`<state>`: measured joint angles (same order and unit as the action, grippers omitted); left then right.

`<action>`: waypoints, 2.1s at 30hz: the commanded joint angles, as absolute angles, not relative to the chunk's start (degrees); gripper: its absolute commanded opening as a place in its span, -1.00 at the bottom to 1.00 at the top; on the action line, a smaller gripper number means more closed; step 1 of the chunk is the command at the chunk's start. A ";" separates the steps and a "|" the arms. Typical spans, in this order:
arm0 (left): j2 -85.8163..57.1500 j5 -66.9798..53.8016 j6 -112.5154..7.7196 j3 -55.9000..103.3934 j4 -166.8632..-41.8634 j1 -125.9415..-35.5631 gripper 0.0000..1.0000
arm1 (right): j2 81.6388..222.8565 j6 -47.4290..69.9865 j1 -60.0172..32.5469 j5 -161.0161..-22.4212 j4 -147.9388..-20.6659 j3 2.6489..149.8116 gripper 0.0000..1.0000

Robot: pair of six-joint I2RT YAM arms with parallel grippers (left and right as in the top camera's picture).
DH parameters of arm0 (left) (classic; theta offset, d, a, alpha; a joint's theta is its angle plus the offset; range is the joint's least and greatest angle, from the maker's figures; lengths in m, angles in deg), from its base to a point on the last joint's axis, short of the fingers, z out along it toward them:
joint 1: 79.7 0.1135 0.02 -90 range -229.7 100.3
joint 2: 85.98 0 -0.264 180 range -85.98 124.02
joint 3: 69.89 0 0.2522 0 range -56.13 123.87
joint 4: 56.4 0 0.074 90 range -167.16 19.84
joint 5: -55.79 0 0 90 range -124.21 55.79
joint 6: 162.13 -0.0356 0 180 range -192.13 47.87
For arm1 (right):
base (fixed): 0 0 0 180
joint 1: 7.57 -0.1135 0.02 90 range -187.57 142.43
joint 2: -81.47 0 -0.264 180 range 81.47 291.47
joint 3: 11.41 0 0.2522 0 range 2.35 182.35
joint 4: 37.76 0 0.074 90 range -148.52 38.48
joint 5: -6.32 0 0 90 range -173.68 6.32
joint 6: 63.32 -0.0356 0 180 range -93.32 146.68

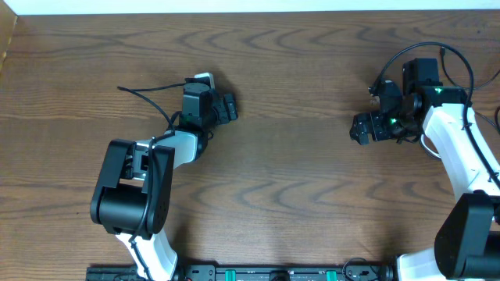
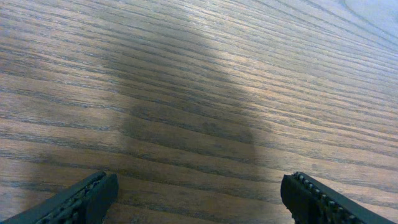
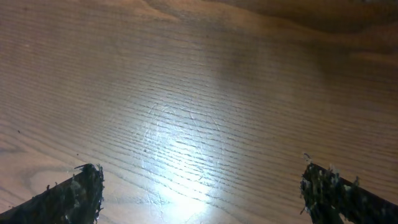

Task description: Untangle cables

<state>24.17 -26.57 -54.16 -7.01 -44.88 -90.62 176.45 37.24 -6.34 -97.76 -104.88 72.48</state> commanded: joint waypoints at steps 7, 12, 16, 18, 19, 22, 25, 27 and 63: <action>24.39 -29.10 -54.27 -7.14 -45.93 -90.36 0.79 | 175.34 36.59 -6.66 -97.50 -105.06 73.05 0.99; 24.39 -29.17 -54.29 -7.14 -45.95 -90.38 0.79 | 175.34 36.59 -6.66 -97.50 -105.06 73.05 0.99; 24.39 -32.12 -54.27 -7.14 -46.13 -90.38 0.79 | 175.34 36.59 -6.66 -97.50 -105.06 73.05 0.99; 24.39 -32.21 -54.27 -7.14 -46.13 -90.38 0.79 | 175.34 36.59 -6.66 -97.50 -105.06 73.05 0.98; 24.34 -32.36 -54.29 -7.14 -46.13 -90.38 0.79 | 175.34 36.59 -6.66 -97.50 -105.06 73.05 0.98; 23.10 -33.52 -54.44 -7.14 -47.39 -90.40 0.79 | 175.34 36.59 -6.66 -97.50 -105.06 73.05 0.98; 20.41 -37.65 -54.49 -7.14 -49.91 -90.45 0.79 | 175.34 36.59 -6.66 -97.50 -105.06 73.05 0.99; 18.20 -39.81 -54.44 -7.16 -50.45 -90.45 0.79 | 175.34 36.59 -6.66 -97.50 -105.06 73.05 0.99; -37.97 -30.54 -80.74 -10.09 -54.50 -90.60 0.79 | 175.34 36.59 -6.66 -97.50 -105.06 73.05 0.99</action>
